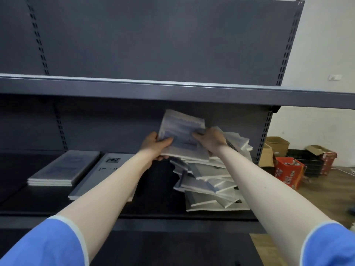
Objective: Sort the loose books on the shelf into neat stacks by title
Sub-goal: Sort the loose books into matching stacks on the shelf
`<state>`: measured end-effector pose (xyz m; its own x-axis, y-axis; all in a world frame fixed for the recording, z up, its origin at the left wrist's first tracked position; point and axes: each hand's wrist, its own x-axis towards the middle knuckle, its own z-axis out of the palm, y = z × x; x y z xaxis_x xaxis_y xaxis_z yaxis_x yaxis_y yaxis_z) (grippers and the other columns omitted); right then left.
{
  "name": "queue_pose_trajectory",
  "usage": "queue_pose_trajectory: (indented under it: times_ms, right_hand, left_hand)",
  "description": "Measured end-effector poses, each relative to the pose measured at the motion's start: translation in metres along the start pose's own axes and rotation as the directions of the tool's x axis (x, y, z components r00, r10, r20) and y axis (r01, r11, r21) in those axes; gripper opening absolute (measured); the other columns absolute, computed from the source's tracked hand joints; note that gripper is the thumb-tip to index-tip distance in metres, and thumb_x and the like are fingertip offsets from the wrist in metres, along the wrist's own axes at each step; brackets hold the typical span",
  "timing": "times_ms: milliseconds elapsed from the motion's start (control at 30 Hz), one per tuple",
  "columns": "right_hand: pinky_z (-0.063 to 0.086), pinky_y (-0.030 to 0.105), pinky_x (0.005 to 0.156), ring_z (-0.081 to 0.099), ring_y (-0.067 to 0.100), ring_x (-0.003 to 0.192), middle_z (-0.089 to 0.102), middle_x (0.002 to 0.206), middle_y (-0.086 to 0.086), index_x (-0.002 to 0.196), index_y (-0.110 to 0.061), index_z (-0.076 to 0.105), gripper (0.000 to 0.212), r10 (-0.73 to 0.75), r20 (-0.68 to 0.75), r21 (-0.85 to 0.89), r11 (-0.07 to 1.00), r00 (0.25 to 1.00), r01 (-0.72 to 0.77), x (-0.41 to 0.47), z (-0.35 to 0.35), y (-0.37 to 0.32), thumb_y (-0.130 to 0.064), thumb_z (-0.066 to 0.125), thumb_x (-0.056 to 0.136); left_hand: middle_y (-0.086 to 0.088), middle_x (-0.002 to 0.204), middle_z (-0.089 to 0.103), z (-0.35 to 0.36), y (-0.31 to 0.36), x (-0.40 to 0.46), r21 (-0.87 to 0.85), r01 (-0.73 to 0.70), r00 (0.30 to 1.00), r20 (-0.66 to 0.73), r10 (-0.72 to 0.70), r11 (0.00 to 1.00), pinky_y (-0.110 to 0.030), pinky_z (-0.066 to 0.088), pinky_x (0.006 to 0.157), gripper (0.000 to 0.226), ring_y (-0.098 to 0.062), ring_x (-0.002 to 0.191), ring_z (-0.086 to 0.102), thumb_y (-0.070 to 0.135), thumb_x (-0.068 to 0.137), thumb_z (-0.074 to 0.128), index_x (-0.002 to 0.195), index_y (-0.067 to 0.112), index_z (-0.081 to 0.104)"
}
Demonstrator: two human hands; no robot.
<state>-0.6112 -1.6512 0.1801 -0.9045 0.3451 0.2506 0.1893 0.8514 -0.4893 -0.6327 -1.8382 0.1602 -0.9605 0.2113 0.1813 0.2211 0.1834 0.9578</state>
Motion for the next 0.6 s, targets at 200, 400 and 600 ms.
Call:
queue_pose_trajectory:
  times_ms: [200, 400, 600]
  right_hand:
    - [0.043, 0.030, 0.083, 0.058, 0.029, 0.113, 0.062, 0.122, 0.011, 0.126, -0.008, 0.059, 0.055, 0.021, -0.037, 0.125, 0.992, 0.999, -0.016, 0.000, 0.028, -0.050, -0.049, 0.054, 0.091]
    - [0.042, 0.031, 0.078, 0.058, 0.031, 0.113, 0.059, 0.126, 0.014, 0.129, -0.004, 0.050, 0.064, 0.081, -0.047, 0.197, 0.978, 0.996, -0.070, -0.004, 0.090, -0.133, -0.054, 0.055, 0.089]
    - [0.045, 0.037, 0.087, 0.055, 0.032, 0.116, 0.057, 0.127, 0.012, 0.127, -0.006, 0.044, 0.057, 0.106, -0.006, 0.244, 0.965, 0.994, -0.101, -0.015, 0.156, -0.210, -0.050, 0.053, 0.092]
  left_hand:
    - [-0.002, 0.066, 0.055, -0.046, -0.016, -0.007, -0.051, 0.013, 1.000, -0.013, -0.014, 0.999, -0.015, 0.034, 0.032, 0.027, -0.001, 0.031, 0.050, 0.026, 0.089, 0.064, 0.099, 0.005, 0.052]
    - [0.001, 0.068, 0.053, -0.135, -0.044, 0.003, 0.123, 0.012, 0.998, -0.060, -0.004, 0.992, -0.022, 0.040, 0.038, 0.026, -0.007, 0.039, 0.054, 0.033, 0.086, 0.066, 0.088, 0.011, 0.052]
    - [-0.012, 0.094, 0.057, -0.226, -0.083, 0.019, 0.254, 0.008, 0.999, -0.054, 0.006, 0.967, -0.015, 0.042, 0.037, 0.041, -0.024, 0.071, 0.060, 0.033, 0.085, 0.068, 0.110, 0.004, 0.054]
